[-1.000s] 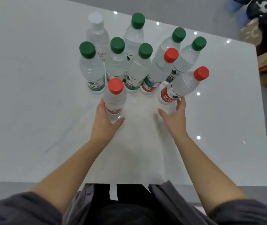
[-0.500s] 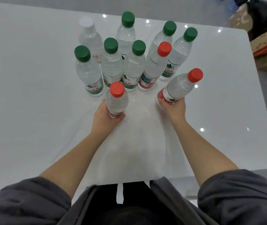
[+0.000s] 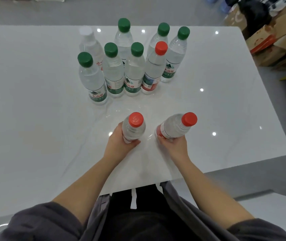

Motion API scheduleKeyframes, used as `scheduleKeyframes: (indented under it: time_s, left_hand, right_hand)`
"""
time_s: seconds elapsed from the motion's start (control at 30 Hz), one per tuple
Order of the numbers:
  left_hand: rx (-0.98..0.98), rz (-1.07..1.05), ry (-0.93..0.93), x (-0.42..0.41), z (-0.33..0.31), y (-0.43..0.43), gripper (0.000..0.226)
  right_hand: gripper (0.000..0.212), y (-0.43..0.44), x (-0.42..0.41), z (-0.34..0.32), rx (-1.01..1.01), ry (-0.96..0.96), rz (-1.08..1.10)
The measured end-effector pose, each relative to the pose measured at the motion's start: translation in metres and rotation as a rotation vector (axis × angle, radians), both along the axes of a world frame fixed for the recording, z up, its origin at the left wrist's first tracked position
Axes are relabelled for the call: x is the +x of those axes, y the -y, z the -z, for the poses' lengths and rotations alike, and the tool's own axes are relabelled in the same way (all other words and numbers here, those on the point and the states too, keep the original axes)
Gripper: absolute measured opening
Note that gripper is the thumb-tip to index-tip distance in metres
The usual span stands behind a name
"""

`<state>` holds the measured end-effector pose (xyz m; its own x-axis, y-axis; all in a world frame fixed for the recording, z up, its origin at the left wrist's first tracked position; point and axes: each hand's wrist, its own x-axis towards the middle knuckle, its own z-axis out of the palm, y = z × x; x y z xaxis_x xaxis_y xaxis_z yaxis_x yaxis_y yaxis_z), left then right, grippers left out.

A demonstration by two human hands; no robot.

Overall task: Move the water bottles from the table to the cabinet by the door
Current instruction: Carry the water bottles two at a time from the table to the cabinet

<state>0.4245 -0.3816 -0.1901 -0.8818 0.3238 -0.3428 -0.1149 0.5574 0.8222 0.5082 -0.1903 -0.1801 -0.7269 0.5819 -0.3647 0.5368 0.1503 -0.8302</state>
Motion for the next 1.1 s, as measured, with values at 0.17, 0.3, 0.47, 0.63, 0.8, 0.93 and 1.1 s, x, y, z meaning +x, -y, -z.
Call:
scheduleKeyframes:
  time_s: [0.17, 0.3, 0.47, 0.63, 0.8, 0.93, 1.1]
  left_hand:
    - [0.001, 0.050, 0.002, -0.004, 0.006, 0.001, 0.071]
    - [-0.020, 0.054, 0.017, -0.008, 0.010, -0.001, 0.064]
    - [-0.015, 0.035, 0.025, -0.008, 0.007, -0.004, 0.057]
    - [-0.008, 0.075, 0.038, 0.002, 0.003, -0.005, 0.043]
    - [0.014, 0.222, 0.009, 0.016, -0.013, -0.027, 0.050]
    - [0.079, 0.336, 0.041, 0.039, -0.025, -0.060, 0.050]
    - [0.135, 0.511, 0.062, 0.091, -0.035, -0.113, 0.044]
  right_hand:
    - [0.058, 0.006, 0.000, 0.010, -0.001, -0.018, 0.061]
    - [0.054, 0.008, 0.000, 0.014, 0.017, -0.012, 0.104]
    - [0.058, 0.008, 0.002, 0.013, 0.022, -0.006, 0.118]
    - [0.057, 0.012, 0.025, 0.010, 0.020, -0.003, 0.143]
    - [0.057, 0.006, 0.057, 0.003, 0.011, -0.009, 0.271]
    - [0.059, -0.007, 0.092, -0.007, -0.016, -0.057, 0.411]
    - [0.047, -0.028, 0.164, -0.022, -0.001, -0.102, 0.564]
